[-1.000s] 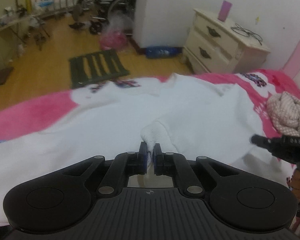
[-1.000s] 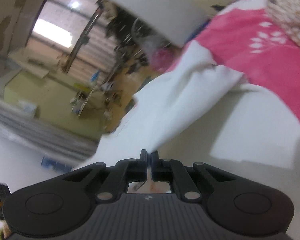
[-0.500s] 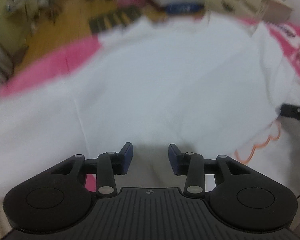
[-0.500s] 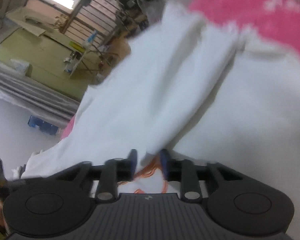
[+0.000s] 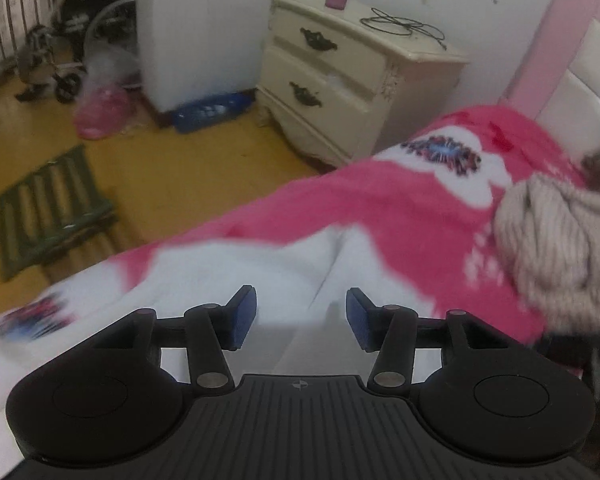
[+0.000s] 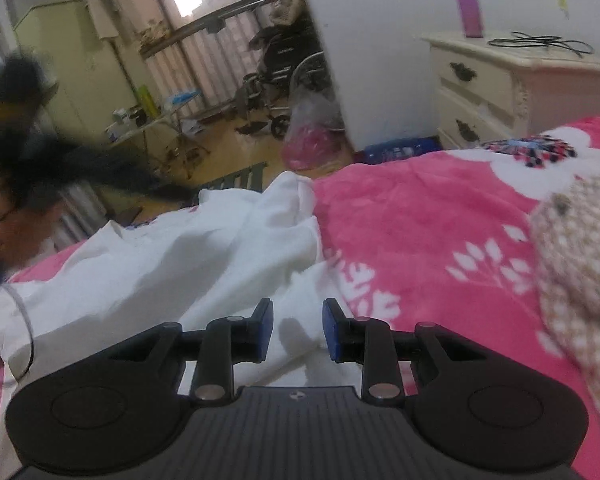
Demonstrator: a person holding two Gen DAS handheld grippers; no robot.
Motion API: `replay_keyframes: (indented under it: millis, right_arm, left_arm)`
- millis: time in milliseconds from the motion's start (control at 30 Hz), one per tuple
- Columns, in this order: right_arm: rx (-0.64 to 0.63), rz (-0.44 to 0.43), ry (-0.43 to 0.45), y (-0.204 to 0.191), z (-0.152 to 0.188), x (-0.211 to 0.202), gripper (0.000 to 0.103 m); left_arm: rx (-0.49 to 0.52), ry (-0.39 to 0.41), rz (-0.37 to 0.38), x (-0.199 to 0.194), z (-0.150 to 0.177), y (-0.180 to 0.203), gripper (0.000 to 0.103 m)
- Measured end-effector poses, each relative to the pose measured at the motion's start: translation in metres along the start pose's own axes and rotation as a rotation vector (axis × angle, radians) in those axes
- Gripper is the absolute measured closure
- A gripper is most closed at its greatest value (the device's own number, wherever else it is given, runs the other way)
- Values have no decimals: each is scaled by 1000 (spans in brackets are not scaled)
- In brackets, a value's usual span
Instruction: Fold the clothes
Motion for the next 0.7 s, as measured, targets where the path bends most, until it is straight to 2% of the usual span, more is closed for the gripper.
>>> replay_keyframes:
  millis: [133, 200, 267, 300, 333, 400, 533, 633, 700]
  right_arm:
    - [-19, -2, -27, 10, -2, 16, 76]
    - [-4, 1, -48, 15, 1, 23, 80]
    - [14, 2, -65, 20, 3, 27, 85]
    - [27, 1, -66, 23, 5, 28, 88]
    - [41, 4, -66, 26, 6, 29, 97]
    - [78, -6, -47, 30, 7, 24, 100]
    - [158, 22, 32, 34, 12, 1, 100]
    - [206, 49, 43, 38, 24, -6, 100]
    - [236, 39, 46, 41, 27, -6, 100]
  left_arm:
    - [-7, -44, -38, 47, -5, 12, 55]
    - [-10, -81, -35, 62, -5, 14, 63]
    - [-18, -108, -22, 71, -5, 14, 89]
    - [-25, -116, -15, 71, -5, 14, 97]
    - [-31, -118, -10, 71, -5, 13, 103]
    - [-40, -57, -13, 65, -9, 13, 103]
    - [-166, 86, -45, 53, -16, -5, 103]
    - [-202, 90, -40, 60, -13, -7, 103]
    - [-235, 59, -4, 64, -10, -8, 103]
Point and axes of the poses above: each gripper's, at about its wrist camera, not at the fingertips, and x roughly the way its jaws point, y to its right, z to its underside, the point moved 2 cm from there along x, roughly the way its jaws point, and after that the axes turned 12 degrees about y, right-handed, at the moved point
